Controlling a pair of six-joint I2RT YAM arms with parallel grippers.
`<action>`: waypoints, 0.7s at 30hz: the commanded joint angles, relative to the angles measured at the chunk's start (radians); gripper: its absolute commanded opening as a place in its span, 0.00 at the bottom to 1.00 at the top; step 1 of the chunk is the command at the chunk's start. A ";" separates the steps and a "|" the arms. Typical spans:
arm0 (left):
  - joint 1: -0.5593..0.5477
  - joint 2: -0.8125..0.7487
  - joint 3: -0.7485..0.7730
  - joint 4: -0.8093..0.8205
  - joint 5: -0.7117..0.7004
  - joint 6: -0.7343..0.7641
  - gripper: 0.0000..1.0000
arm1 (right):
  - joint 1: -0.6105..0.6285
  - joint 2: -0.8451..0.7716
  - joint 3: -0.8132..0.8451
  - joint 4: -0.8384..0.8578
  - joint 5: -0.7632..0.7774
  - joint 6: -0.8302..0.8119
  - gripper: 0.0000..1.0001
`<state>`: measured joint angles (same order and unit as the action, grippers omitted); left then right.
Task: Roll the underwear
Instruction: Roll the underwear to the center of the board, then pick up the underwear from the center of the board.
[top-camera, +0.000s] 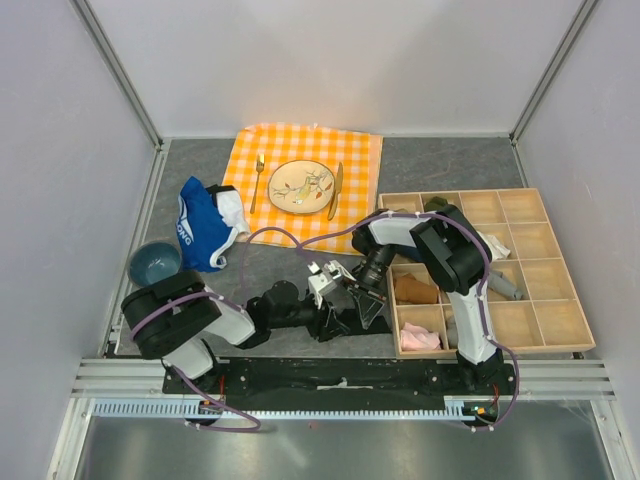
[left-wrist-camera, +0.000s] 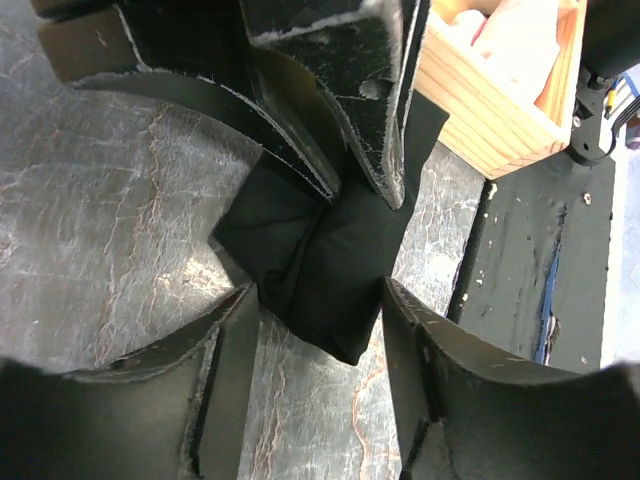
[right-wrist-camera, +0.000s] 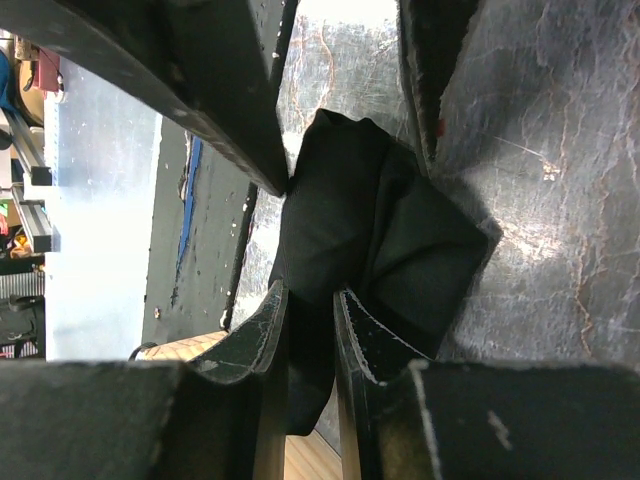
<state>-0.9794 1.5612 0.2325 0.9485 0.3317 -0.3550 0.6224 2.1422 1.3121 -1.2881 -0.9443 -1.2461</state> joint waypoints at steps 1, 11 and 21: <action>-0.004 0.077 0.028 0.032 0.023 0.004 0.52 | 0.000 0.004 0.024 -0.005 -0.028 -0.024 0.18; -0.004 0.060 0.013 -0.011 -0.028 -0.036 0.02 | -0.003 -0.044 0.036 0.004 -0.016 -0.012 0.25; -0.004 -0.013 -0.018 -0.051 -0.037 -0.048 0.02 | -0.032 -0.323 -0.082 0.363 0.061 0.332 0.61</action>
<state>-0.9794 1.5795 0.2295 0.9443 0.3229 -0.3855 0.5976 1.9240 1.2881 -1.1229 -0.9127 -1.0771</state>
